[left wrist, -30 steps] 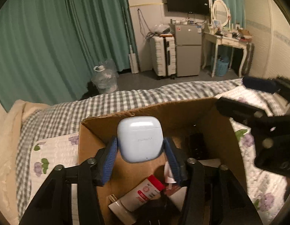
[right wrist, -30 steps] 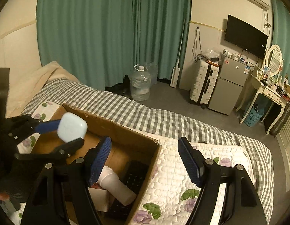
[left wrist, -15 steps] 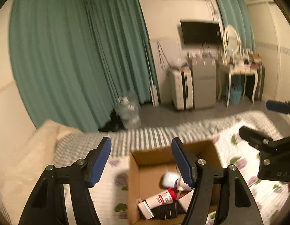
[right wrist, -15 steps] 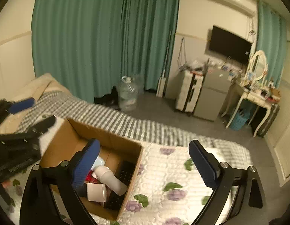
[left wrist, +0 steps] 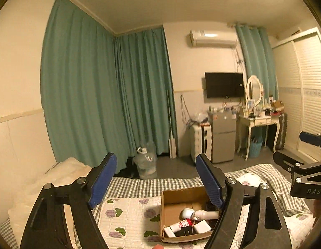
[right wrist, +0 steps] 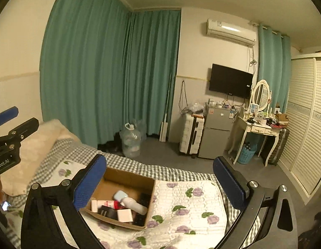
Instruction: Organize rigid objects
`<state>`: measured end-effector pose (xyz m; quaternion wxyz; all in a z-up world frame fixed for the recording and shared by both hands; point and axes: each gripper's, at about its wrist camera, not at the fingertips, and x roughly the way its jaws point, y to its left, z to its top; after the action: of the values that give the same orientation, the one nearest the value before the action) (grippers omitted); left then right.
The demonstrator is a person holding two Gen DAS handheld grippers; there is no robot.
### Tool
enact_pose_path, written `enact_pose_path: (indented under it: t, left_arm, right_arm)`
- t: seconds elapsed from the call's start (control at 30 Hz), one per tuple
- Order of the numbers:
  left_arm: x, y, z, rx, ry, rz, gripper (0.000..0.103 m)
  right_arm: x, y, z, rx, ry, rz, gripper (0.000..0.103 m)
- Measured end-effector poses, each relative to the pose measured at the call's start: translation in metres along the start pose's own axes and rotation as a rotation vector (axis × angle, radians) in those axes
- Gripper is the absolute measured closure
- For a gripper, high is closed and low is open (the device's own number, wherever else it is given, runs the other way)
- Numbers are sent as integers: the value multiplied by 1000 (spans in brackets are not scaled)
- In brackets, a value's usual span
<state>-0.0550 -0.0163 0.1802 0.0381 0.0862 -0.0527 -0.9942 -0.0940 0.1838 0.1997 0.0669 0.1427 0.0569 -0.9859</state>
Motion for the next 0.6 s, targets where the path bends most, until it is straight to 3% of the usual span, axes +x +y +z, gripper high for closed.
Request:
enact_pose_path:
  t: [0.17,0.23,0.33,0.47,0.6]
  left_arm:
    - [-11,-1,-33,-31,11,-58,22]
    - [-8,-4,-52,-50,24,-48,22]
    - [1,-6,-87,-85,54,-7,22]
    - [26,-17,-124,-34,121,28,22]
    - [45,-24,-143,-54,161,-11,22]
  right_arm:
    - [-25,11,-29,42,-14,0,0]
    - [-25,18,-49,58,3,11,0]
    - [-15,24,-77,90,15,24,0]
    - [16,36,-111,58,50,5,0]
    - [40,42,-139,54,95,10,0]
